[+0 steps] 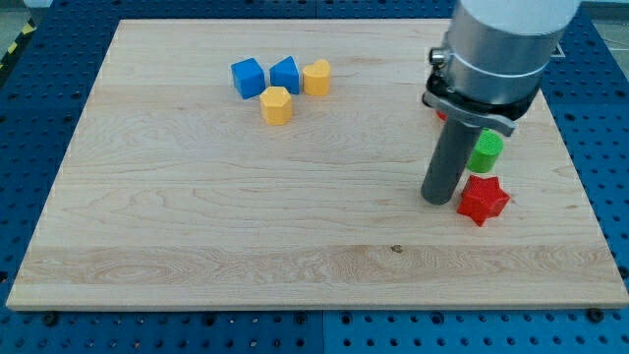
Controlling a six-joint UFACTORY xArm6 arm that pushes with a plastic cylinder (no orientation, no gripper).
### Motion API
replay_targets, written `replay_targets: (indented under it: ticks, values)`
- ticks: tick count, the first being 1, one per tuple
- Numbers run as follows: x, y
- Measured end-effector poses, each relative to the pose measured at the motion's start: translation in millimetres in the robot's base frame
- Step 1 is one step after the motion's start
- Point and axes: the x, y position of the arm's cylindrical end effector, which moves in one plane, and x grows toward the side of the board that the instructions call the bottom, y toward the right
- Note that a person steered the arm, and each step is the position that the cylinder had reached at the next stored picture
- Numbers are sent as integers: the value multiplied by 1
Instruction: Push the red star into the green circle
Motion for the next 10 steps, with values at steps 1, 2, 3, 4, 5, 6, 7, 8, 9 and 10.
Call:
replay_targets:
  ticks: [1, 2, 3, 4, 5, 6, 7, 8, 9, 10]
  values:
    - [47, 8]
    - [58, 41]
    - [29, 64]
    - [-5, 66]
    - [-8, 66]
    - [2, 65]
    - [15, 40]
    - [16, -12]
    - [-3, -25]
    - [-21, -20]
